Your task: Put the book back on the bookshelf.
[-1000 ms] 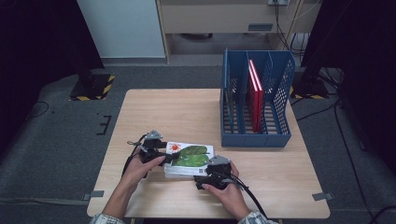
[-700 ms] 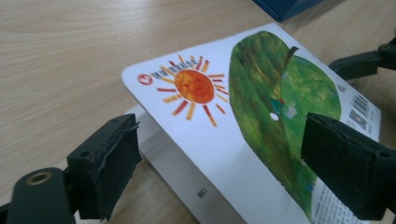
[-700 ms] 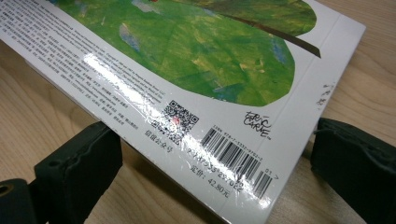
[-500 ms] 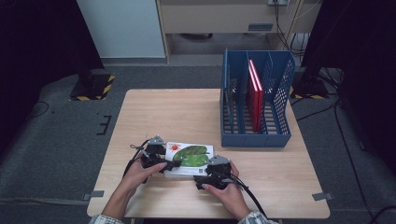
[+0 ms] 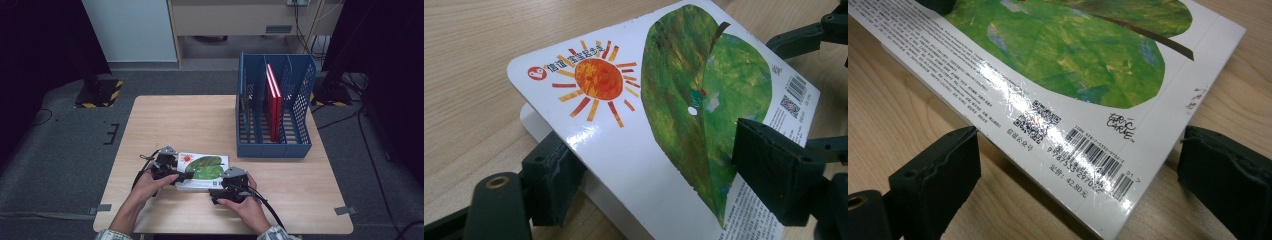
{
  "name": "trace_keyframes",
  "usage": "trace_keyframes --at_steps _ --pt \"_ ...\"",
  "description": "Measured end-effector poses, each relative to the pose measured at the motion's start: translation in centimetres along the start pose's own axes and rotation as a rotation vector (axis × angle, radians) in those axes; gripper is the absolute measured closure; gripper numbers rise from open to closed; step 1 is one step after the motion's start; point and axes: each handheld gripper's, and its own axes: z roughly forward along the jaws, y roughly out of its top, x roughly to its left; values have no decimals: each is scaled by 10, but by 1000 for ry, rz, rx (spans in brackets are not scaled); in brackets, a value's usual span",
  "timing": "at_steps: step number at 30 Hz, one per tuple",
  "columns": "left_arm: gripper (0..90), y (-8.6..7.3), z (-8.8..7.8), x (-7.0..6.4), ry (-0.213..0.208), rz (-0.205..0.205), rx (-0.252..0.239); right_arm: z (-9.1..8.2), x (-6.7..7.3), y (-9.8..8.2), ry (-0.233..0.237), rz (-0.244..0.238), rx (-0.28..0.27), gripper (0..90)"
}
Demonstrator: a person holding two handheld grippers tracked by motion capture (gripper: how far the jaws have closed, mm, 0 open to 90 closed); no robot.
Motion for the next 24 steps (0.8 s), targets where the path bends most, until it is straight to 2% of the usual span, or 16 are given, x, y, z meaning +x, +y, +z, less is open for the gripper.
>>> trace_keyframes --at_steps 2,10,15,24 --pt "213 0 0 0 -1 3 0 -1 -1 0 6 2 3 45" --pt "214 0 1 1 -3 6 3 -7 -1 -2 27 -47 35 76" --pt "214 0 1 1 -4 7 3 -13 -1 -2 60 -70 47 96" --pt "213 0 1 1 -4 12 2 -22 -6 4 101 -51 26 100"
